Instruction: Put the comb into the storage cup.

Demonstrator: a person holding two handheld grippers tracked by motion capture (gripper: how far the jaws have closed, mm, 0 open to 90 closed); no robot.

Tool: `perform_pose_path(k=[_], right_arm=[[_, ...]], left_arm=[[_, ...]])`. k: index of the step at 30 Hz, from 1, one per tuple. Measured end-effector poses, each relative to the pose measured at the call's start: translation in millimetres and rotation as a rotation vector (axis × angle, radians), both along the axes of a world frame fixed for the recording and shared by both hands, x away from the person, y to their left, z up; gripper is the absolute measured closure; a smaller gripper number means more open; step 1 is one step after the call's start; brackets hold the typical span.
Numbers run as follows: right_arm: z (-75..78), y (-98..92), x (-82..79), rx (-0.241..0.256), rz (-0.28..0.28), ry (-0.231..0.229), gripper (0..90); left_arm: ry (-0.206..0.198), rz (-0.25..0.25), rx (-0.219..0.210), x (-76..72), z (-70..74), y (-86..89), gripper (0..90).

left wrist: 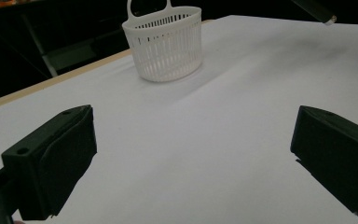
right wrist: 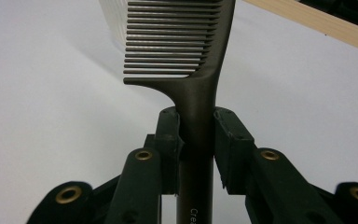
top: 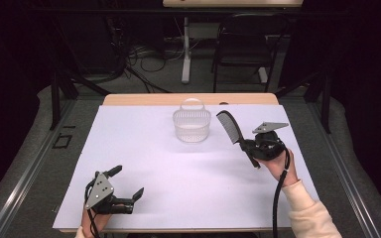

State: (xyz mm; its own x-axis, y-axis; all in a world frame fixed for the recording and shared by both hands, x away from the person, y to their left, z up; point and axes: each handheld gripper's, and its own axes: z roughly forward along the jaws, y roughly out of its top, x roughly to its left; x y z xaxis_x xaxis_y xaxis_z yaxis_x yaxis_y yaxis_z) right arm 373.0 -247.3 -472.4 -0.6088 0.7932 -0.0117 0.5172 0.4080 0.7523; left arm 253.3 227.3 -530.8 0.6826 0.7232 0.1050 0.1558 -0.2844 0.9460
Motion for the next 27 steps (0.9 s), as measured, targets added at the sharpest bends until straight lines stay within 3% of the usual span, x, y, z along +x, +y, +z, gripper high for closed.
perform_pose_path(k=[27], right_arm=[[3.1,8.5,5.9,0.007,-0.004,-0.051,72.9]], left_arm=[[0.001,0.003,0.002,0.2,0.4,-0.6,0.1]])
